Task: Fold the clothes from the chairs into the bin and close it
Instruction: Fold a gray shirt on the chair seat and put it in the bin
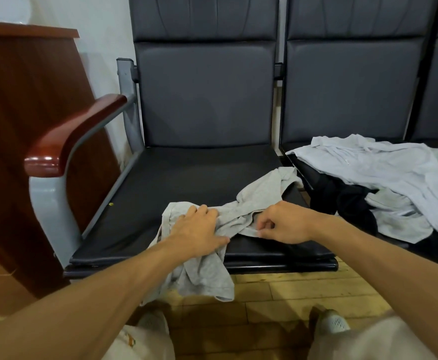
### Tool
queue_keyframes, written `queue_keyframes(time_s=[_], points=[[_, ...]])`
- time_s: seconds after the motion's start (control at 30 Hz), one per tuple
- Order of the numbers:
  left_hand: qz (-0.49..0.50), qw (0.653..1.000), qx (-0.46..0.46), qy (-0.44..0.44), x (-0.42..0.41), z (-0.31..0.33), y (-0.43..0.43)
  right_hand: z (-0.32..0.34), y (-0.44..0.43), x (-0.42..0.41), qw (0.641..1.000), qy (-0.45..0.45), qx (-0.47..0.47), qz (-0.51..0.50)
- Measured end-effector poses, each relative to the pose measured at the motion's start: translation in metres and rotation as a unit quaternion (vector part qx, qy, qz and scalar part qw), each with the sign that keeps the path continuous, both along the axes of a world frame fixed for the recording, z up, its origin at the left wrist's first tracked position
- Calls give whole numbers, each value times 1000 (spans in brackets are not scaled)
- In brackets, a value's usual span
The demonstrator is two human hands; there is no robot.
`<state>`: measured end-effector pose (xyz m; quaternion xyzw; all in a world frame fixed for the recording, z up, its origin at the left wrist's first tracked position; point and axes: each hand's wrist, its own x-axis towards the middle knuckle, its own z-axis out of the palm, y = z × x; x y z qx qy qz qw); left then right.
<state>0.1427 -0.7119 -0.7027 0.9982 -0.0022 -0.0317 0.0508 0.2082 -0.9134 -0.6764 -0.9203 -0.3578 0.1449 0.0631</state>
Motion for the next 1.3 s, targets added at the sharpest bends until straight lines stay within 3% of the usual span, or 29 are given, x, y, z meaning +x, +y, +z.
queue_keyframes(time_s=[0.2, 0.33, 0.5, 0.6, 0.73, 0.87, 0.97, 1.03, 1.17, 1.3], points=[[6, 999, 28, -16, -4, 3, 30, 4, -22, 14, 994, -31, -70, -73], [-17, 999, 27, -31, -8, 6, 32, 2, -18, 14, 996, -23, -29, -80], [-53, 994, -10, -98, -7, 7, 16, -1, 4, 9, 993, -101, 38, -56], [-23, 991, -116, -59, -4, 11, 10, -7, 19, 6, 985, -168, 36, -9], [-10, 955, -296, 34, -2, 15, 14, -17, 31, 10, 986, -152, 67, 12], [-13, 941, -318, 111, -11, 18, 21, -25, 35, 15, 993, -95, 71, 11], [18, 930, -356, 89, -14, 22, 33, -25, 36, 16, 994, -89, 60, 11], [66, 934, -352, 17, -12, 21, 49, -24, 38, 16, 994, -92, 57, 7], [210, 937, -253, -121, -10, 12, 89, -27, 44, 19, 994, -102, 41, -2], [273, 942, -189, -50, -6, -1, 116, -30, 48, 25, 991, -128, 30, -16]])
